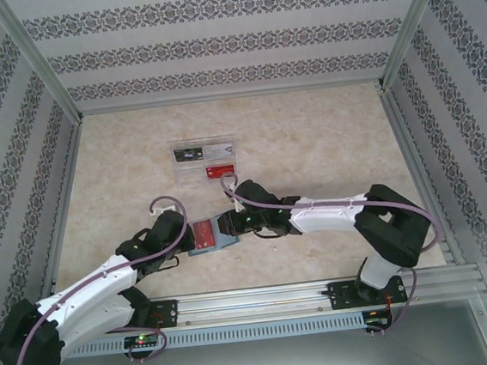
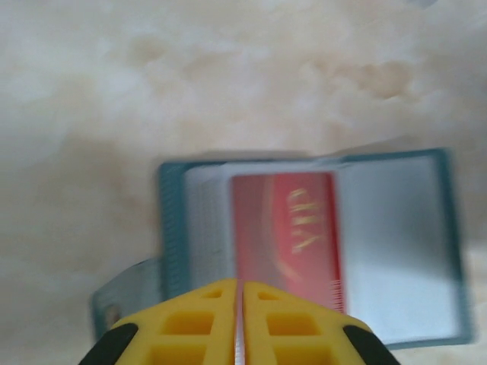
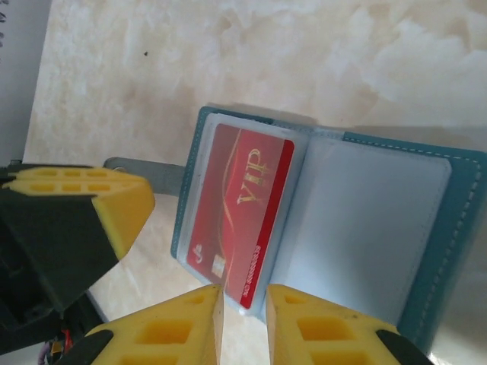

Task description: Take the credit cards out of the card holder

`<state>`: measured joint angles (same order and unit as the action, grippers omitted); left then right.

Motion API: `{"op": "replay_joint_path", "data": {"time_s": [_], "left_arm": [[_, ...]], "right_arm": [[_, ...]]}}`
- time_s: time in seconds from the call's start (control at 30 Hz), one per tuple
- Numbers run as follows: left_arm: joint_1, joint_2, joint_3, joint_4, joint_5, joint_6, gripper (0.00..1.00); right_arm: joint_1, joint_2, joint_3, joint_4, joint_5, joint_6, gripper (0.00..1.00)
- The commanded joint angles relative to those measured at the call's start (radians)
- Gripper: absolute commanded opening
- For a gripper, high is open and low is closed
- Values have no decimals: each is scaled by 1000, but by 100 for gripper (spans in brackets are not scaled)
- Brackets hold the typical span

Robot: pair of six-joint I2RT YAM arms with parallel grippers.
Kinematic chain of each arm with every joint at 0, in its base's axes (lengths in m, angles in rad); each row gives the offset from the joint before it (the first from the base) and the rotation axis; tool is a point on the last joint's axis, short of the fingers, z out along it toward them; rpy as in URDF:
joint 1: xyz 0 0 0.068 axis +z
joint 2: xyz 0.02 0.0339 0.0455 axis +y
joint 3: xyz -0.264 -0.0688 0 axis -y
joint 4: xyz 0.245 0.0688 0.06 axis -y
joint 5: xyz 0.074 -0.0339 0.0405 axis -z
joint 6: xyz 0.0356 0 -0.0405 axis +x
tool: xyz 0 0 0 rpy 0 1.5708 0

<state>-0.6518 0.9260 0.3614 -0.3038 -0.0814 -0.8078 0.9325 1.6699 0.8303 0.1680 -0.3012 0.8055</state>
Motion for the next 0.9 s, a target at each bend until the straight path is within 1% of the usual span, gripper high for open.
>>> {"op": "replay_joint_path", "data": {"time_s": [0.0, 0.23, 0.4, 0.57, 0.73, 0.87], "left_arm": [[15, 7, -26, 78, 29, 6, 11], [18, 62, -64, 159, 67, -1, 11], [17, 97, -61, 168, 65, -4, 10], [17, 98, -65, 174, 71, -10, 10], [17, 88, -70, 169, 71, -16, 10], [17, 73, -75, 159, 66, -21, 10]], "right_arm": [[9, 56, 31, 61, -41, 41, 24], [14, 133, 62, 95, -73, 68, 22], [16, 169, 79, 102, -78, 80, 21], [17, 203, 91, 99, -82, 96, 21], [21, 211, 95, 72, -56, 97, 21], [28, 184, 82, 52, -22, 89, 23]]}}
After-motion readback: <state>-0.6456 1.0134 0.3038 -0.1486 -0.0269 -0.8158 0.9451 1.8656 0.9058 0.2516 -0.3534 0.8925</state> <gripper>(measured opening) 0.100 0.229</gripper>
